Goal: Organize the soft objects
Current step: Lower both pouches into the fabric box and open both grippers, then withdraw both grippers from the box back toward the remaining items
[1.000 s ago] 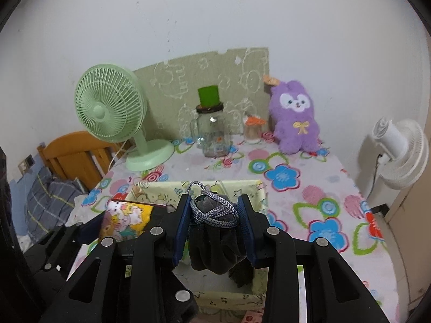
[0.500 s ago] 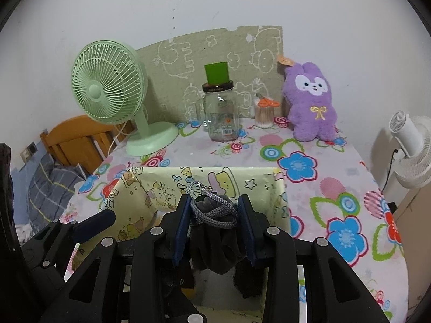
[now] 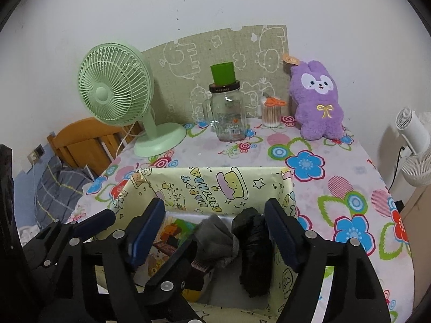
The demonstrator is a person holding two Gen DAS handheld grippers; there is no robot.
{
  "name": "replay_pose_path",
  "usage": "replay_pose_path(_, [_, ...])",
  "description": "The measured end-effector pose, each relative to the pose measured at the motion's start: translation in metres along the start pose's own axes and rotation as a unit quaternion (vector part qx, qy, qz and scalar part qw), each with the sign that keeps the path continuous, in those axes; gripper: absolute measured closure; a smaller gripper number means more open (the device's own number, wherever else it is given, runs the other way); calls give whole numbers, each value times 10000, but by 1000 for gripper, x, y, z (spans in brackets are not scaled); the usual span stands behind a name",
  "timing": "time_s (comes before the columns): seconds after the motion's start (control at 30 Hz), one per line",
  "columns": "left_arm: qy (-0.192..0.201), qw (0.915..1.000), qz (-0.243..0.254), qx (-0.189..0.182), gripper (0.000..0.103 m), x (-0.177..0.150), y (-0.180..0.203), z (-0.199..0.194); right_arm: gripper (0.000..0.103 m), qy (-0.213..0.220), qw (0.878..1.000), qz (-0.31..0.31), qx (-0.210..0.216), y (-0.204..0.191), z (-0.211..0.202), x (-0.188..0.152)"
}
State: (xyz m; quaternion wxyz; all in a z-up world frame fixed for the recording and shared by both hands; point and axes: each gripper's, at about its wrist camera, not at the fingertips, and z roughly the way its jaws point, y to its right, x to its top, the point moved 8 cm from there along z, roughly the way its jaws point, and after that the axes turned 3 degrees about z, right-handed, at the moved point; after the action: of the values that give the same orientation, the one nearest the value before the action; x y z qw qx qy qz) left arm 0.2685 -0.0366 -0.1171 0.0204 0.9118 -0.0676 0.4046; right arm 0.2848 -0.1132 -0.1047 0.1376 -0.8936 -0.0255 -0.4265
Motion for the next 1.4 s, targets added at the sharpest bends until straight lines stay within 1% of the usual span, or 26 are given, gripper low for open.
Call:
replay_pose_path(0.27, [163,9998,55,-20,4,3,5,-15,21,90,10000,-18,-32,-1,-18,2])
replay_pose_path(0.4, [261,9996,80,-24,3,5,7,-26,17,151,9998,-56,-106,-2,-29,3])
replay_pose_path(0.6, [406,9991,125,-23,3,6,10,-42,15,270,9993,-74,-236,-3,-48,5])
replay_pose_path(0.73, [511,9986,128,-37,2,7,11,-53,9,364,9988,-81,-311,-5,-60,6])
replay_pose_path(1.0, [700,9974,177,-2,0,4,13,-76,4,557,9973,-122,-462,-8,-87,5])
replay_pose_path(1.17, [847,9962,215,49,0,1,12,-92,3,650,9963,-133,-555,-11,-100,3])
replay_pose_path(1.4, [904,9957,170,44,0,-5,10,-105,3,792,9942,-242,-692,-16,-120,-2])
